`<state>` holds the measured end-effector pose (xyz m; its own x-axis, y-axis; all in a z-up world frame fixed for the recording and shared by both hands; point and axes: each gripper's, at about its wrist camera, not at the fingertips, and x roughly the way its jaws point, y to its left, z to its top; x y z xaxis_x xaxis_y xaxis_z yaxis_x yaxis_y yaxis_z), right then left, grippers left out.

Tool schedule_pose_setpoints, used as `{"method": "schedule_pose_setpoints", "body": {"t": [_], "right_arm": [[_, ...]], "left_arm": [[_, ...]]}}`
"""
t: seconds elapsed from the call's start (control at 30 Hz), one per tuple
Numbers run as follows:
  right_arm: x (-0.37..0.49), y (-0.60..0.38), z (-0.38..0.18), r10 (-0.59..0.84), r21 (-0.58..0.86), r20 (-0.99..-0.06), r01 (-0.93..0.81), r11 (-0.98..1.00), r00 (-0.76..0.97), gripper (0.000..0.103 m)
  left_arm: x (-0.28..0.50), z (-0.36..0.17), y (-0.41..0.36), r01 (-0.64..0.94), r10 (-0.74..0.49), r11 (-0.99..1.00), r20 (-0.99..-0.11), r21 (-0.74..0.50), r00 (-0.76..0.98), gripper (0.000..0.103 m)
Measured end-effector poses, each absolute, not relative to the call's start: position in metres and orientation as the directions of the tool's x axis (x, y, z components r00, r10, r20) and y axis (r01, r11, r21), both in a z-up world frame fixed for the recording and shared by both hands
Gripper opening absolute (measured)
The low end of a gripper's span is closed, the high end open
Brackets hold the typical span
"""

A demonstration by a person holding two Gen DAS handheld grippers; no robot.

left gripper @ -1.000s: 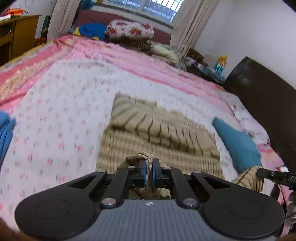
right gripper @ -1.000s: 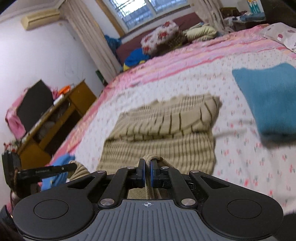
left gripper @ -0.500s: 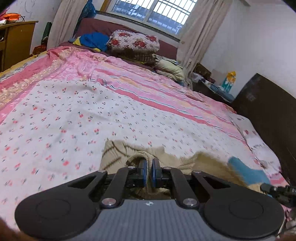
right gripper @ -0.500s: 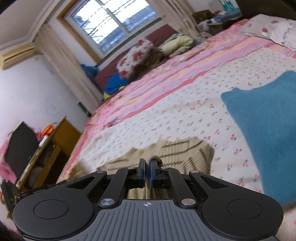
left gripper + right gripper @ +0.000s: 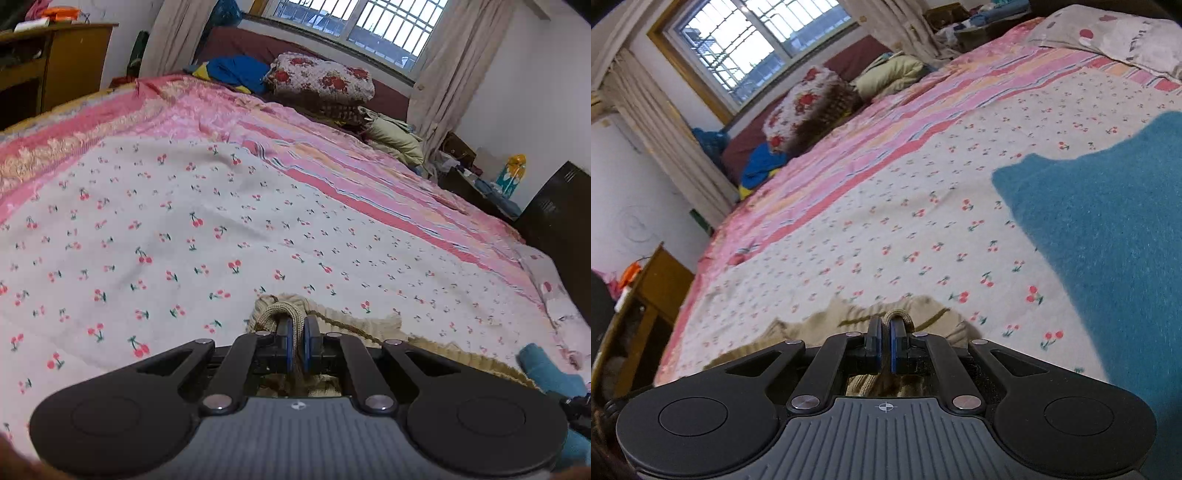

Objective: Fold small clothes

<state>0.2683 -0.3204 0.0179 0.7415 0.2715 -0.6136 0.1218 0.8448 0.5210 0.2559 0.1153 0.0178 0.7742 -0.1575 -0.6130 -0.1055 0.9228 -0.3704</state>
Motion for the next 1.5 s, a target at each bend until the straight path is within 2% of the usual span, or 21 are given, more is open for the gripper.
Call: {"method": "schedule_pose_setpoints", "body": {"t": [0.23, 0.3, 0.33, 0.37, 0.4, 0.43, 0.63, 0.83, 0.9, 0.93, 0.97, 1.07, 1.17, 1.4, 1.5], "right_arm": [[0.274, -0.320, 0.019, 0.261, 0.515, -0.625, 0.137, 0.846, 0.735, 0.010], [0.269, -0.322, 0.022, 0.258, 0.523, -0.614, 0.139, 0.841, 0.746, 0.012], [0.266, -0.323, 0.023, 0.259, 0.527, -0.606, 0.135, 0.839, 0.752, 0.017], [0.265, -0.324, 0.024, 0.254, 0.526, -0.601, 0.135, 0.840, 0.758, 0.030], [0.263, -0.324, 0.025, 0.242, 0.519, -0.596, 0.137, 0.844, 0.765, 0.038], [0.261, -0.325, 0.028, 0.232, 0.513, -0.586, 0.134, 0.848, 0.777, 0.044], [0.253, -0.314, 0.038, 0.239, 0.444, -0.579, 0.056, 0.894, 0.779, 0.044], [0.259, -0.280, 0.021, 0.202, 0.291, -0.663, -0.001, 0.957, 0.721, 0.044], [0.265, -0.270, 0.011, 0.176, 0.243, -0.697, -0.002, 0.970, 0.695, 0.035], [0.267, -0.268, 0.007, 0.164, 0.223, -0.706, -0.004, 0.975, 0.688, 0.020], [0.268, -0.266, 0.004, 0.146, 0.203, -0.715, 0.004, 0.979, 0.684, 0.012], [0.265, -0.277, 0.001, 0.130, 0.207, -0.710, 0.029, 0.978, 0.693, 0.005], [0.265, -0.292, -0.002, 0.104, 0.206, -0.713, 0.066, 0.976, 0.693, 0.003], [0.269, -0.290, -0.013, 0.055, 0.138, -0.729, 0.067, 0.988, 0.682, 0.003], [0.263, -0.294, -0.003, 0.072, 0.165, -0.715, 0.068, 0.984, 0.695, 0.010]], "left_arm": [[0.260, 0.024, 0.109, -0.102, -0.123, 0.944, -0.623, -0.312, 0.772, 0.015], [0.259, 0.030, 0.108, -0.092, -0.123, 0.948, -0.617, -0.305, 0.777, 0.021], [0.258, 0.033, 0.109, -0.094, -0.122, 0.946, -0.610, -0.309, 0.783, 0.024], [0.257, 0.036, 0.110, -0.099, -0.116, 0.945, -0.603, -0.312, 0.789, 0.033], [0.256, 0.038, 0.111, -0.103, -0.109, 0.944, -0.594, -0.312, 0.797, 0.038], [0.254, 0.041, 0.112, -0.107, -0.104, 0.943, -0.587, -0.314, 0.803, 0.039], [0.233, 0.049, 0.109, -0.078, -0.112, 0.953, -0.582, -0.292, 0.805, 0.040], [0.209, 0.035, 0.077, 0.020, -0.088, 0.993, -0.605, -0.119, 0.791, 0.044], [0.209, 0.026, 0.073, 0.030, -0.091, 0.994, -0.622, -0.109, 0.778, 0.044], [0.209, 0.021, 0.071, 0.026, -0.085, 0.994, -0.625, -0.102, 0.776, 0.044], [0.210, 0.017, 0.070, 0.012, -0.060, 0.997, -0.630, -0.080, 0.774, 0.044], [0.216, 0.005, 0.075, -0.075, 0.059, 0.997, -0.651, 0.004, 0.757, 0.032], [0.220, -0.005, 0.094, -0.142, 0.069, 0.988, -0.682, -0.051, 0.728, 0.031], [0.218, -0.008, 0.100, -0.178, 0.085, 0.982, -0.692, -0.064, 0.717, 0.031], [0.212, 0.002, 0.100, -0.182, 0.080, 0.980, -0.685, -0.078, 0.724, 0.032]]}}
